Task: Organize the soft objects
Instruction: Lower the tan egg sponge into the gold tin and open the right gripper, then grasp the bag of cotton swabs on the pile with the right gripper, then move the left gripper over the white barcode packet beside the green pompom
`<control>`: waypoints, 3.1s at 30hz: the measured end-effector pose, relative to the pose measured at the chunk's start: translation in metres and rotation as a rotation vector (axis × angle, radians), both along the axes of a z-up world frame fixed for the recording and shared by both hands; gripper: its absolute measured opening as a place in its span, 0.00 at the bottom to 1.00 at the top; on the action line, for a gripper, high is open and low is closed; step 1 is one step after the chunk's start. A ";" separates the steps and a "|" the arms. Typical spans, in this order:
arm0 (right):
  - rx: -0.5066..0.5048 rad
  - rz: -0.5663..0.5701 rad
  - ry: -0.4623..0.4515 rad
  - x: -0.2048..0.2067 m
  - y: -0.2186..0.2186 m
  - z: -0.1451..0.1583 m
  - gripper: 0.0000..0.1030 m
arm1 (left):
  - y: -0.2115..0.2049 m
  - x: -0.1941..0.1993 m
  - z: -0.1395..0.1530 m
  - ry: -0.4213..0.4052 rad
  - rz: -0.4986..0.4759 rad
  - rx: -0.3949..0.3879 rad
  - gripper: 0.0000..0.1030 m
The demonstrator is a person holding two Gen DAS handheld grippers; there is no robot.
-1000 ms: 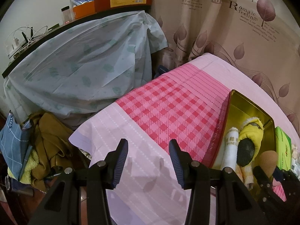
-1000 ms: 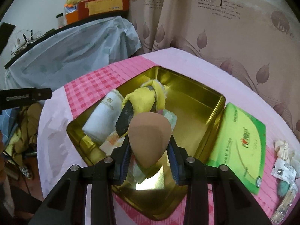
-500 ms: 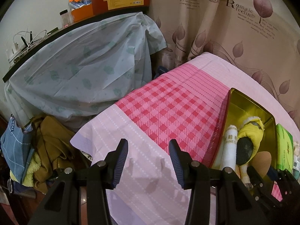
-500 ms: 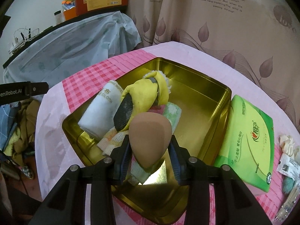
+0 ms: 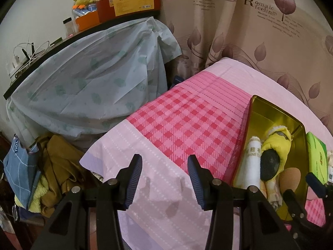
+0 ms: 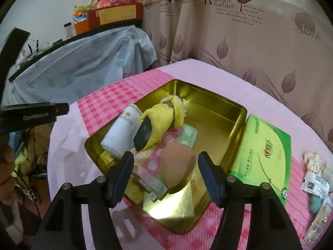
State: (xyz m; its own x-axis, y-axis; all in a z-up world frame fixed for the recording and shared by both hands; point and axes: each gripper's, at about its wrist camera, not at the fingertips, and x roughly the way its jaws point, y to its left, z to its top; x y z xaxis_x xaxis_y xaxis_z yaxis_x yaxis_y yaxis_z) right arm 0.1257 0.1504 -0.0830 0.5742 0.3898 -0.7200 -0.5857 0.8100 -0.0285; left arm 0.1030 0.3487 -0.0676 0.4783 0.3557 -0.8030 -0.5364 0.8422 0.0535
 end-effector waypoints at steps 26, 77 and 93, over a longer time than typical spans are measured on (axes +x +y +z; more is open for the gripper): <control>0.045 -0.352 -0.063 -0.023 -0.192 0.021 0.68 | -0.010 0.002 0.000 0.011 -0.020 0.033 0.45; 0.007 -0.682 -0.008 -0.027 -0.349 -0.006 0.28 | -0.081 0.007 0.006 0.007 -0.270 0.207 0.45; 0.046 -0.860 0.096 -0.039 -0.434 -0.039 0.28 | -0.280 0.042 0.031 -0.034 -0.823 0.083 0.57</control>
